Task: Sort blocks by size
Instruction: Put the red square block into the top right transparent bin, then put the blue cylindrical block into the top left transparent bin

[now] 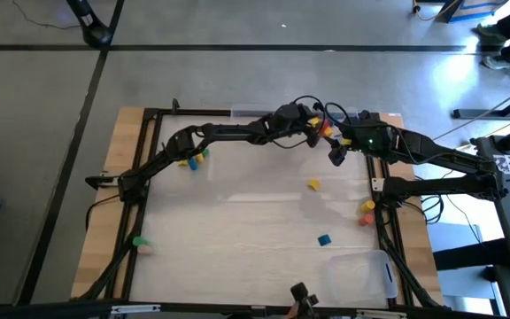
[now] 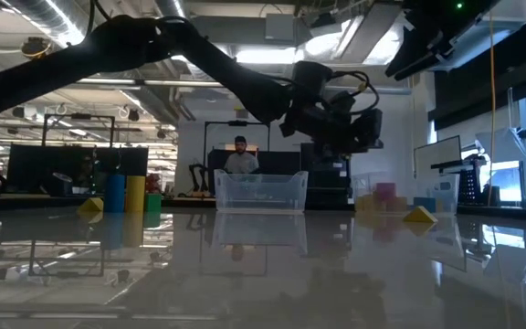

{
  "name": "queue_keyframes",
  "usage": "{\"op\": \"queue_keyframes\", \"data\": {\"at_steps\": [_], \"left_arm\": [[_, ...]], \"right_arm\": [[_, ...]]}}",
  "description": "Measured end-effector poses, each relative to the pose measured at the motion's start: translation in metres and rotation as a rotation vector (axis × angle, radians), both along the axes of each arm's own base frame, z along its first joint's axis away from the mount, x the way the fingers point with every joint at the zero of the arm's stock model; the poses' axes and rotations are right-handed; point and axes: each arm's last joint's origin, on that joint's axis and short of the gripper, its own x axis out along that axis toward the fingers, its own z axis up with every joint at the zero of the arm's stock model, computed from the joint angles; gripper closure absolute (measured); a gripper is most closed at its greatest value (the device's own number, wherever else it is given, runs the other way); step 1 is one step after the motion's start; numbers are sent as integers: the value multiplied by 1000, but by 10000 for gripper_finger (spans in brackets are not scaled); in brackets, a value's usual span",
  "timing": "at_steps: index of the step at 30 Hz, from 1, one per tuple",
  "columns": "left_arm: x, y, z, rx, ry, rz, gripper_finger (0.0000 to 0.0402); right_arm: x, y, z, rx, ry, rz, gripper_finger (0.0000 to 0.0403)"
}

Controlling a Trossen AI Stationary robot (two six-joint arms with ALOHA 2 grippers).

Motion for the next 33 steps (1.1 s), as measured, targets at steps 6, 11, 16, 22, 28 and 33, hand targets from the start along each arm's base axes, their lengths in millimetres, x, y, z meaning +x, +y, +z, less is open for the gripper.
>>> {"op": "queue_keyframes", "data": {"at_steps": [6,11,16,22,28,33], "left_arm": [[1,-5,4,14,14,-11,179],[-4,-23,39,60,71,-51,177],[-25,-37,88,117,222,-91,177],[-66,-48,148,155,358,-97,176],[-114,-60,178,147,611,-43,176],[-147,-69,185,62,743,-39,176]], "right_arm": [[0,0,0,1,-1,-1,137],[-1,0,-2,7,20,-1,137],[-3,1,-5,35,54,7,137],[-4,2,-6,39,58,8,137],[-3,1,-6,34,60,7,137],[-2,1,-5,29,53,3,137]]}}
